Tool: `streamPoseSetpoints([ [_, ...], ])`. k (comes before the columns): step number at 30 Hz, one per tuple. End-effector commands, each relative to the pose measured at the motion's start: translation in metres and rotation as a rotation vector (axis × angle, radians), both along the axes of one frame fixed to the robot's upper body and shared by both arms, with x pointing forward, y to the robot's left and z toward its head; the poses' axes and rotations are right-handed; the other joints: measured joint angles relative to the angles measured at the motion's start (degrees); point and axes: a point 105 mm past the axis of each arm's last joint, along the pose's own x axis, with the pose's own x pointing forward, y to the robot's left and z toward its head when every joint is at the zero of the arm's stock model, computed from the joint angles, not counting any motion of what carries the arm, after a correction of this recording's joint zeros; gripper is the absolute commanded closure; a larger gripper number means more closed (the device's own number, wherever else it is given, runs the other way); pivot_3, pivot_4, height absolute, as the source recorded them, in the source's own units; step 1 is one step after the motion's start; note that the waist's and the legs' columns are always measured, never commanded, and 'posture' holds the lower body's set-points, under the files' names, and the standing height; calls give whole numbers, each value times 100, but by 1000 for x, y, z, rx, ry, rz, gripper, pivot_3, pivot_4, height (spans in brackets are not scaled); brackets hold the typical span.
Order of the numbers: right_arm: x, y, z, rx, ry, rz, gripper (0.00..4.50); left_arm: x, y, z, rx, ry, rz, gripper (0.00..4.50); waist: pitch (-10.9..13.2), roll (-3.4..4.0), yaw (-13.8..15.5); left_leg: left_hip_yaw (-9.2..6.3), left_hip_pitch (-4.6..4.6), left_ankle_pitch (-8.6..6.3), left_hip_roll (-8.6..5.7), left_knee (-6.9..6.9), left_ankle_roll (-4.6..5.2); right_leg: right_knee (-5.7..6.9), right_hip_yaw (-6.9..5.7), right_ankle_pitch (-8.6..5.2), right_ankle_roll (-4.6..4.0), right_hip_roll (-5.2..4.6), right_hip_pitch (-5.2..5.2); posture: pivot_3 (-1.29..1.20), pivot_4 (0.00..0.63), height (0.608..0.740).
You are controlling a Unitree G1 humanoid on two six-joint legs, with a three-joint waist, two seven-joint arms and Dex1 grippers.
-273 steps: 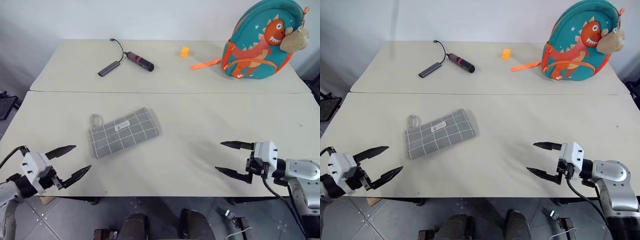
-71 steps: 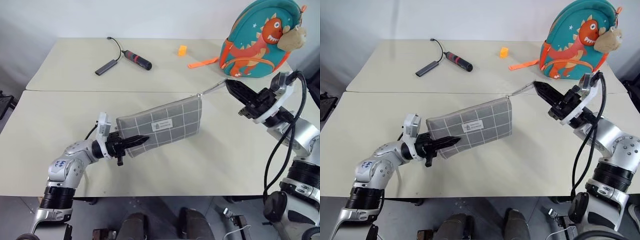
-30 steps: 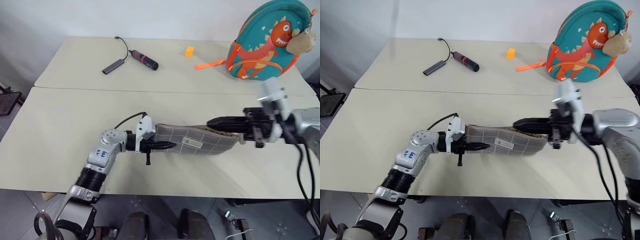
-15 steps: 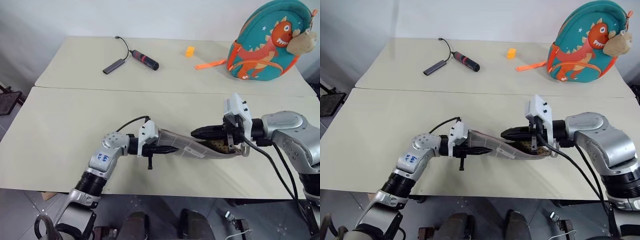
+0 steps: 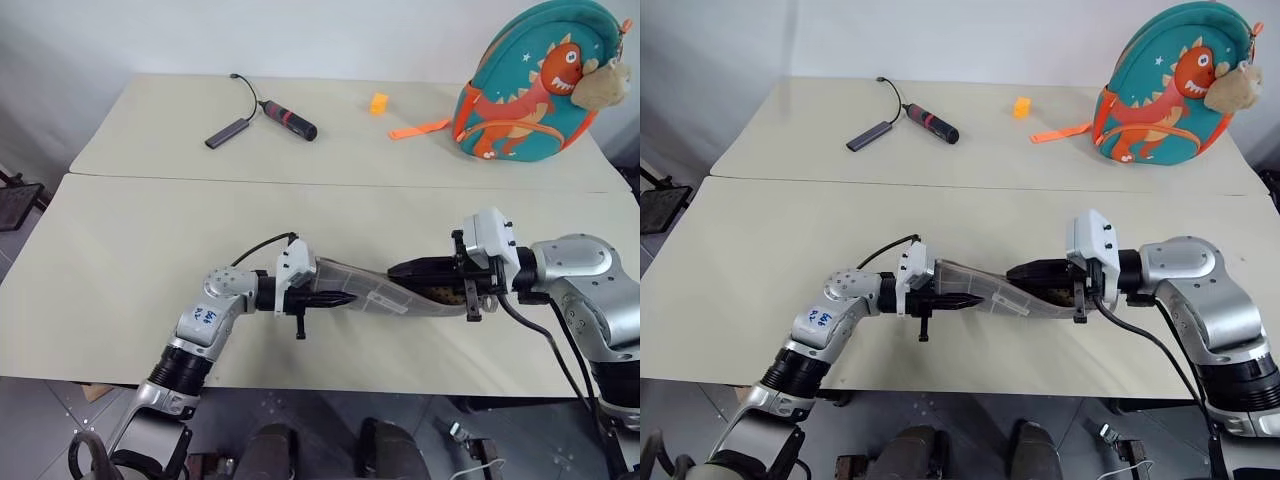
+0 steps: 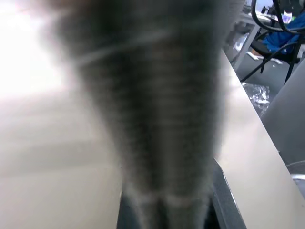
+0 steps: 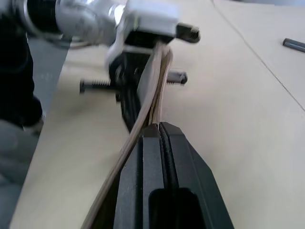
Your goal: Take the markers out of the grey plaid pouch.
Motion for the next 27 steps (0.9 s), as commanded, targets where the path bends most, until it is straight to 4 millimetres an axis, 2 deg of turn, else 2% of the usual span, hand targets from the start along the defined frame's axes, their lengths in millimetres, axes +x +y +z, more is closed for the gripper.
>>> streamPoseSetpoints([
  [1,-1,-7,4,-14,-56,9,4457,1,6,-4,13,22,27,4500,0,0,-1,0,2,0,0,1,0,1,0,0,0,0,1,0,150,740],
  [4,2,-12,-3,-74,-54,-8,4457,1,6,-3,13,11,26,4500,0,0,-3,-1,6,0,2,6,0,3,0,0,0,0,8,0,150,740],
  [8,0,-17,-20,-238,1,9,4457,3,5,-1,8,10,28,4500,0,0,-4,-3,7,0,2,9,0,4,0,0,0,0,9,0,150,740],
  [12,-9,-4,-13,-324,20,46,4457,3,3,1,-2,16,28,4500,-1,1,-14,-2,7,0,5,12,0,7,1,0,0,1,8,0,150,740],
  [21,-10,19,-6,-405,-13,35,4457,0,-2,2,-14,2,26,4500,0,1,-4,-56,5,-1,4,21,-1,8,1,1,-2,0,9,0,150,740],
  [27,8,29,-9,-454,-50,-78,4457,0,-6,2,-23,1,26,4500,-1,1,2,-57,5,0,3,21,-1,9,1,1,-2,0,9,0,150,740],
])
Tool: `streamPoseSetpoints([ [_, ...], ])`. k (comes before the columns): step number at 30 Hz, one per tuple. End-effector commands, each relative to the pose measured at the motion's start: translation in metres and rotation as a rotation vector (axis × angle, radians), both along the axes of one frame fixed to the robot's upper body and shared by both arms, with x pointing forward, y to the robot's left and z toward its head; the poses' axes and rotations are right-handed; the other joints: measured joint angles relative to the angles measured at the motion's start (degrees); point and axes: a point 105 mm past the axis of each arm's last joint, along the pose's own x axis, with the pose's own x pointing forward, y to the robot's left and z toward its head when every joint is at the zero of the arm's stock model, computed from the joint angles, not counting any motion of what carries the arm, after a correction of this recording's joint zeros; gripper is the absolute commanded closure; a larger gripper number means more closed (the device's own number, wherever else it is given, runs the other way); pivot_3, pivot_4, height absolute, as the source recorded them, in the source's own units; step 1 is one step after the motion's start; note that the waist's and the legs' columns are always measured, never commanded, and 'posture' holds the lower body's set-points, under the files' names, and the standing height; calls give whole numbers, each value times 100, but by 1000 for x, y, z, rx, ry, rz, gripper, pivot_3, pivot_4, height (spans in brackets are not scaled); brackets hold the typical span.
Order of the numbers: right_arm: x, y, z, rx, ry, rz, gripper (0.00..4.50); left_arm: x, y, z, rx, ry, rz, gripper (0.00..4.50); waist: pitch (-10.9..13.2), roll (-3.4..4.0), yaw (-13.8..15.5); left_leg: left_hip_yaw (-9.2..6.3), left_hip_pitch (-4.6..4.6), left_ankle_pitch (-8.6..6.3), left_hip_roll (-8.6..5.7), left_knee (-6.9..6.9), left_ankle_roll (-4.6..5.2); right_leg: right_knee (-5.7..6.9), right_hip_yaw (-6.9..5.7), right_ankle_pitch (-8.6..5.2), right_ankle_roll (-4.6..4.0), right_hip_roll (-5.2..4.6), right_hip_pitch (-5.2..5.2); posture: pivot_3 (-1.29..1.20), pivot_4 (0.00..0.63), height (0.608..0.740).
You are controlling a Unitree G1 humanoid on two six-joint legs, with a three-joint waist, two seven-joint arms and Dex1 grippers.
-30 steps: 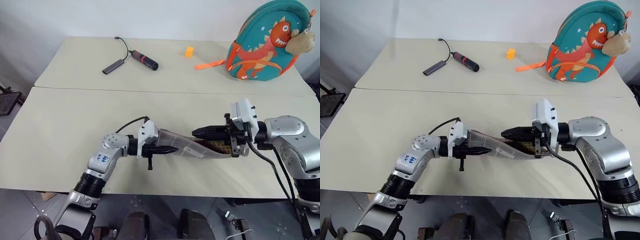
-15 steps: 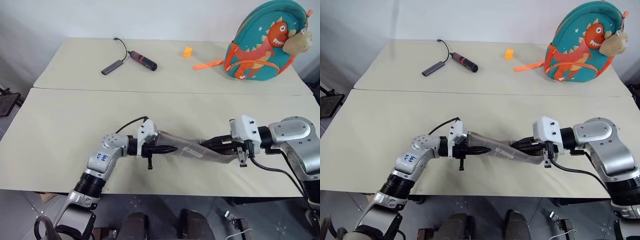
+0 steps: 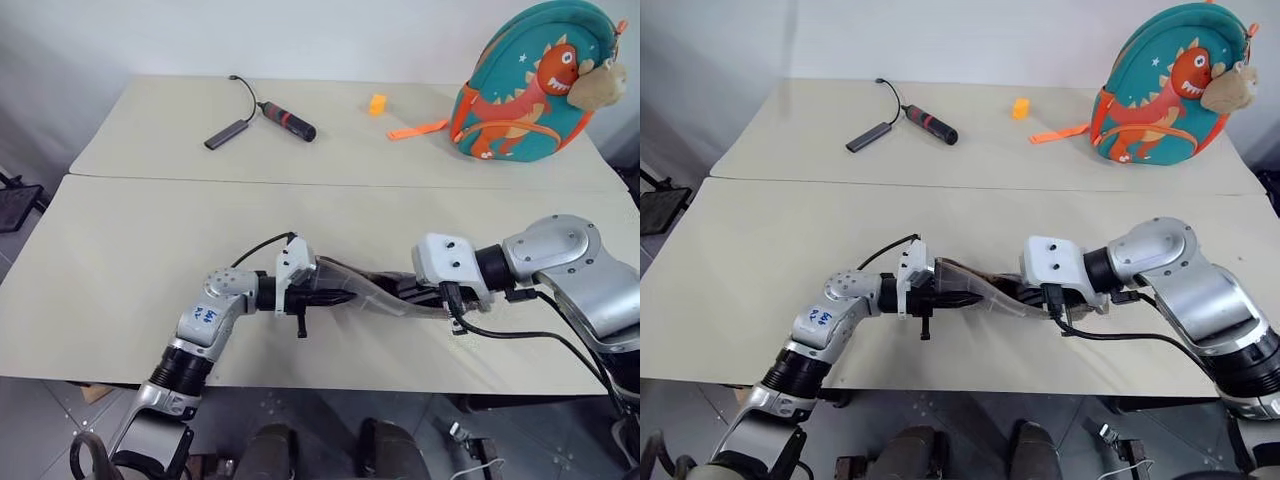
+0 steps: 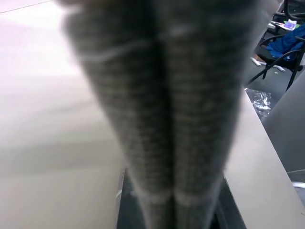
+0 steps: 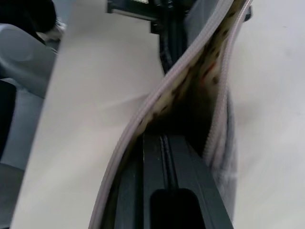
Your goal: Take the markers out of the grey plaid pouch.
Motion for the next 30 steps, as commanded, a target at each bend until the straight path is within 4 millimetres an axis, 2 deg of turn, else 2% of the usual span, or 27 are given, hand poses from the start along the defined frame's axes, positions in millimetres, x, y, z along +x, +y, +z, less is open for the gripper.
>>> streamPoseSetpoints([
  [1,10,4,-2,-31,-66,-58,4457,-2,-5,2,-8,-12,-3,4500,0,0,14,-1,-1,0,-2,0,0,0,-1,0,0,0,0,0,150,740],
  [5,20,-2,-7,-41,-67,-149,4457,-3,-8,1,-12,-12,-9,4500,0,0,20,-1,-4,0,-4,3,1,0,-3,0,0,-1,1,0,150,740],
  [6,21,-4,-7,-40,-59,-160,4298,-3,-8,1,-11,-12,-9,4500,0,0,18,-1,-6,0,-4,3,1,-1,-3,0,0,-2,0,0,150,740],
  [8,20,-5,-8,-48,-47,-153,3856,-3,-7,0,-10,-10,-10,4500,0,0,14,-1,-6,0,-4,4,1,-1,-4,0,0,-1,1,0,150,740],
  [13,23,-3,-17,-60,-21,-150,2380,-4,-8,-1,-8,-4,-11,4500,0,0,8,1,-6,0,-3,4,1,-1,-5,0,0,-1,2,0,150,740],
  [21,23,-6,-46,-204,57,-152,2380,-3,-8,-1,-5,-5,-9,4500,0,0,2,2,-5,0,-3,4,1,-1,-6,0,0,-1,3,0,150,740],
  [23,25,0,-54,-210,68,-157,2380,-3,-8,-1,-5,-5,-11,4500,-1,-1,-3,1,-5,0,-3,4,1,-1,-6,0,0,-1,3,0,150,740],
  [26,35,-6,-69,-297,13,-189,2380,-3,-9,-1,-7,-5,-12,4500,-2,-1,-10,1,-2,0,-3,6,0,0,-7,0,0,0,7,0,150,740],
  [30,35,-8,-75,-303,30,-194,2380,-3,-8,0,-11,-5,-5,4500,-3,-1,-13,1,2,0,-2,9,0,1,-7,0,0,0,11,0,150,740],
])
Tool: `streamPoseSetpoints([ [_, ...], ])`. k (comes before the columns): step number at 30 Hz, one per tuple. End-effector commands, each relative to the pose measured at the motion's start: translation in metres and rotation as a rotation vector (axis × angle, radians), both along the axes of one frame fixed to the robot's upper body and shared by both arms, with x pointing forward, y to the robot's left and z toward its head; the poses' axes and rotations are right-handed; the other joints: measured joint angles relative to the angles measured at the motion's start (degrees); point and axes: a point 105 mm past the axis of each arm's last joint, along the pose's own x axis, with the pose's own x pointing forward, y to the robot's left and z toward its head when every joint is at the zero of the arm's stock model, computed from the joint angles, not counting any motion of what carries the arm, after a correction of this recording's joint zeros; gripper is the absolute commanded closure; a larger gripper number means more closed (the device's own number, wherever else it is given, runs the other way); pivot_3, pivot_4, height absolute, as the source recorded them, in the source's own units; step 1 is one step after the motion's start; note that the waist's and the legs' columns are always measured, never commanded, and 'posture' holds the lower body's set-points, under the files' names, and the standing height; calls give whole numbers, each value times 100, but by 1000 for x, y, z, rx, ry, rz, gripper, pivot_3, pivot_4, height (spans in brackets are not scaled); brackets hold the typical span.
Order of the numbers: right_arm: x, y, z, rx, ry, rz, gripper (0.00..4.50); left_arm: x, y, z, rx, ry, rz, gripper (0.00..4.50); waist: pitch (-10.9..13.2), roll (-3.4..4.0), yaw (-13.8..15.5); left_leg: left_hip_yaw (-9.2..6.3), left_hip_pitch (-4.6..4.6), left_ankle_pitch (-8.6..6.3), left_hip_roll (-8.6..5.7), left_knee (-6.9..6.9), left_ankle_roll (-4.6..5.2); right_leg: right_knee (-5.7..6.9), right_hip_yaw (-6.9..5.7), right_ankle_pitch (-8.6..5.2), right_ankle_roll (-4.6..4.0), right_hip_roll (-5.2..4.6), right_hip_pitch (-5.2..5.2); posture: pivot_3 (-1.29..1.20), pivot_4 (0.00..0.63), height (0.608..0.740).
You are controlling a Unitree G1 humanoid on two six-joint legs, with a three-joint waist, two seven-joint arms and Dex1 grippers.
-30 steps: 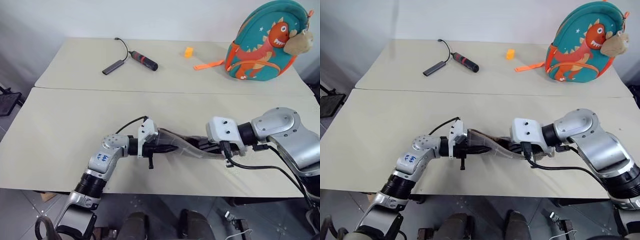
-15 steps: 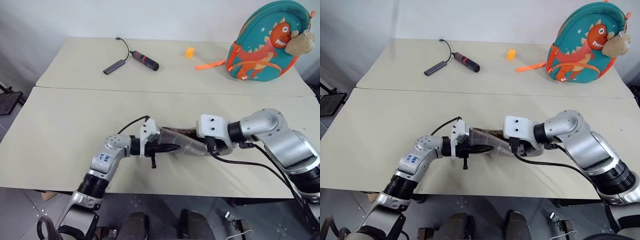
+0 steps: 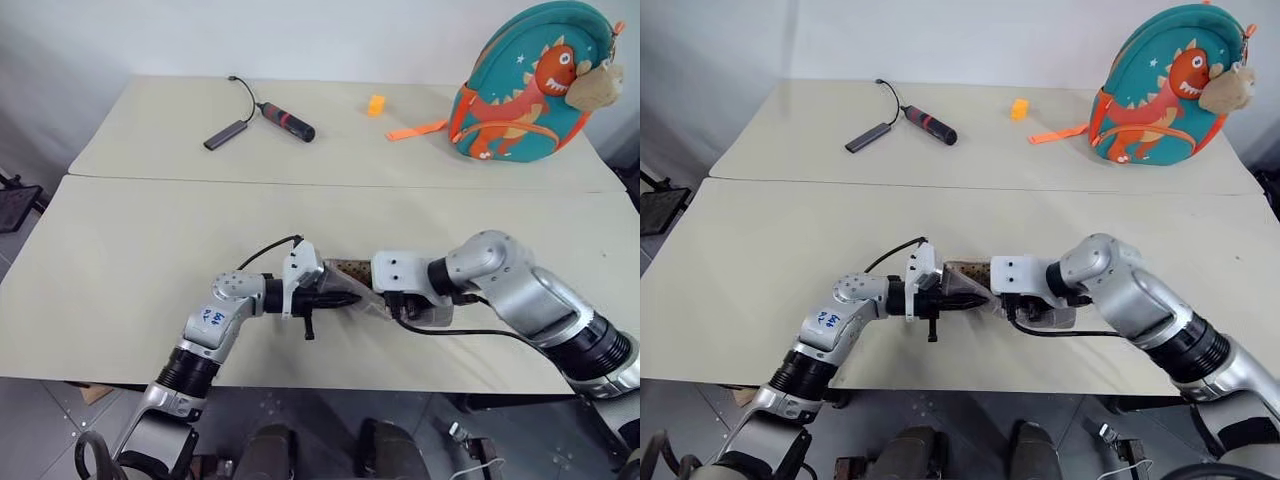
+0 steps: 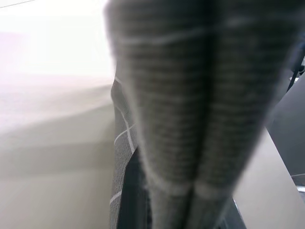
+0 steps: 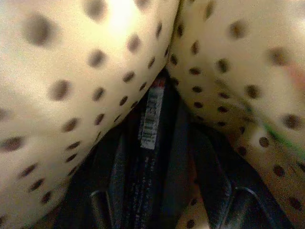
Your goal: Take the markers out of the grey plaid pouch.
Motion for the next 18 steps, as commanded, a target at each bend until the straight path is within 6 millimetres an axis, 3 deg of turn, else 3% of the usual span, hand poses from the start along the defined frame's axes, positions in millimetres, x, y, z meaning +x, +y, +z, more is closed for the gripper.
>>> streamPoseSetpoints([
  [1,2,-12,-17,-17,53,-74,2563,-2,0,5,-20,-18,-4,4500,0,0,1,0,3,0,1,2,0,0,-1,0,0,0,5,0,150,740],
  [5,0,-5,-13,22,43,-44,3405,-4,0,6,-20,-19,-6,4500,0,0,-1,-10,18,-1,2,1,-1,-4,-5,0,0,0,22,0,150,740],
  [10,2,-2,-4,72,9,-31,3406,-4,0,6,-13,-28,-12,4500,0,-1,-6,-21,20,-1,2,2,-2,-6,-9,0,0,1,27,0,150,740],
  [15,5,4,20,223,-41,12,3406,-4,4,5,-6,-29,-7,4500,0,-1,-22,-20,20,-1,3,1,-2,-8,-9,0,0,2,28,0,150,740],
  [18,-13,2,46,372,-14,186,3406,-4,8,3,1,-25,7,4500,1,-2,-15,-22,19,-1,2,-2,-2,-9,-10,0,0,2,28,0,150,740],
])
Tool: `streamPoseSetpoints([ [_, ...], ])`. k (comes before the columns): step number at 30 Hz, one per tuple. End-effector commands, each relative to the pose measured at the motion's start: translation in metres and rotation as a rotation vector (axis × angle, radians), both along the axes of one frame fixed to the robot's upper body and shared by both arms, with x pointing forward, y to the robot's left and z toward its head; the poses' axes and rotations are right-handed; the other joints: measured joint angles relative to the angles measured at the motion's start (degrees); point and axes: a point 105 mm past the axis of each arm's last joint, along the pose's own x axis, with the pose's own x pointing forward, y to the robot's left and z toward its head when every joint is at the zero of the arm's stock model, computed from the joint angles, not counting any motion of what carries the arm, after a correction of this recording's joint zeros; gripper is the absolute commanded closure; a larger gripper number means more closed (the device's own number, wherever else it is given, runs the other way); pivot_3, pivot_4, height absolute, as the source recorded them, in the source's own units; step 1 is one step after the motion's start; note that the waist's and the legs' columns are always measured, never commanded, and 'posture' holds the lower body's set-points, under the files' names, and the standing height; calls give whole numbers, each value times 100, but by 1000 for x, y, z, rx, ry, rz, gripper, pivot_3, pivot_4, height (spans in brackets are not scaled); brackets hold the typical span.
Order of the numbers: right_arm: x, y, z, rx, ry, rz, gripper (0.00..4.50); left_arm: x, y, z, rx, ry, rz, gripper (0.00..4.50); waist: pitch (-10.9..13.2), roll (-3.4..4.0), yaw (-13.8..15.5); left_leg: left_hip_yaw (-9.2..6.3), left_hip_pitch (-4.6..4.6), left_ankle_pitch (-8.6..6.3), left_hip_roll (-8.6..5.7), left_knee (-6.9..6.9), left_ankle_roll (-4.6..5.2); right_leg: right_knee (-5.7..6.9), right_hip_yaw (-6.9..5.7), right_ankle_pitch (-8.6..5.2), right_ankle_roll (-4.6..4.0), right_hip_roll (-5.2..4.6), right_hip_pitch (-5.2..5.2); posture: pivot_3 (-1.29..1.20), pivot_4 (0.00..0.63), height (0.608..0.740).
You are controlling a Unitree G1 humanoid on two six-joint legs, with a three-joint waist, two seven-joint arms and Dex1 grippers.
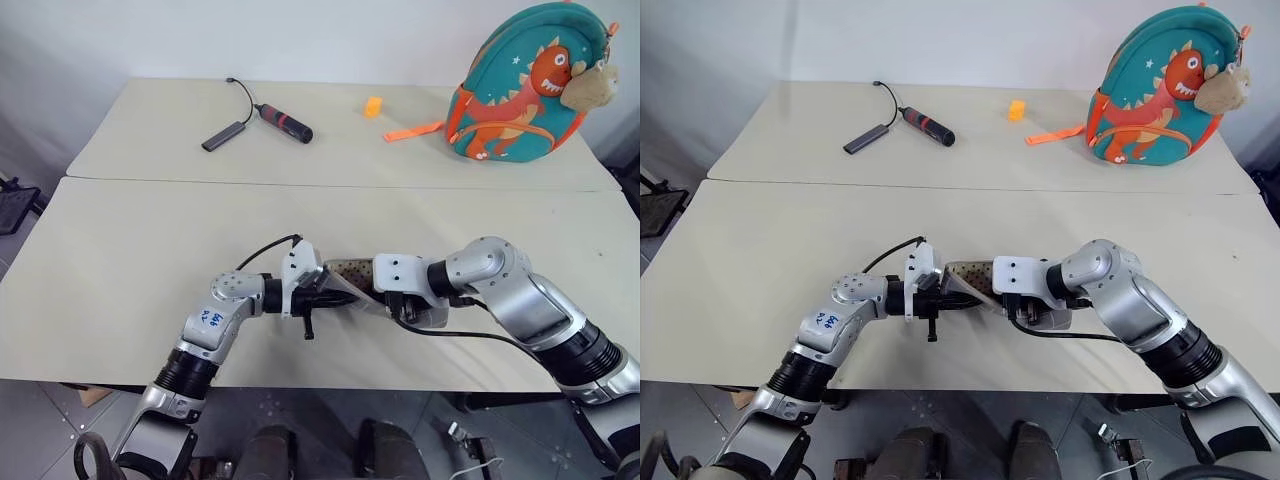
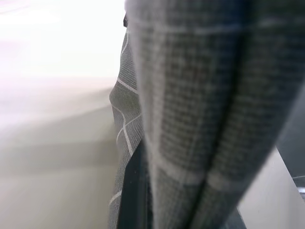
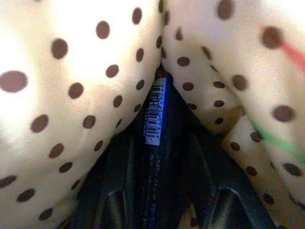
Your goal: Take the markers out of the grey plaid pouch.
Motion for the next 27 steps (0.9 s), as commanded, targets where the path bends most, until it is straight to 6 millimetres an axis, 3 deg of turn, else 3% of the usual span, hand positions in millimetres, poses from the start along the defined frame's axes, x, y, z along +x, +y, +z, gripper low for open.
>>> streamPoseSetpoints([
  [1,-21,-1,49,226,-56,224,3406,-3,7,-5,12,12,5,4500,1,0,15,0,-1,0,0,-2,0,-4,-1,0,0,0,0,0,150,740],
  [8,-23,-24,55,303,-25,232,3406,-6,13,-7,19,22,17,4500,1,-1,30,-5,-1,-1,-1,-6,3,-12,-8,0,1,0,6,0,150,740],
  [12,-7,-45,40,114,-74,153,3406,-7,16,-8,29,27,20,4500,3,2,30,-5,-1,-1,-2,-6,3,-13,-7,0,1,0,6,0,150,740],
  [19,-10,-52,24,-63,-19,102,3406,-12,22,-7,27,31,0,4500,4,4,33,-6,-1,-1,-1,-6,2,-14,-7,0,1,0,6,0,150,740],
  [23,-13,-48,21,-65,14,79,3406,-27,24,5,-30,7,-99,4500,4,4,31,-11,-4,-1,-1,-6,2,-18,-9,0,0,-1,6,0,150,740],
  [27,-11,-46,13,-85,29,49,3406,-26,23,10,-42,12,-104,4500,5,5,37,-13,-3,-2,0,-6,1,-17,-9,0,0,-2,6,0,150,740],
])
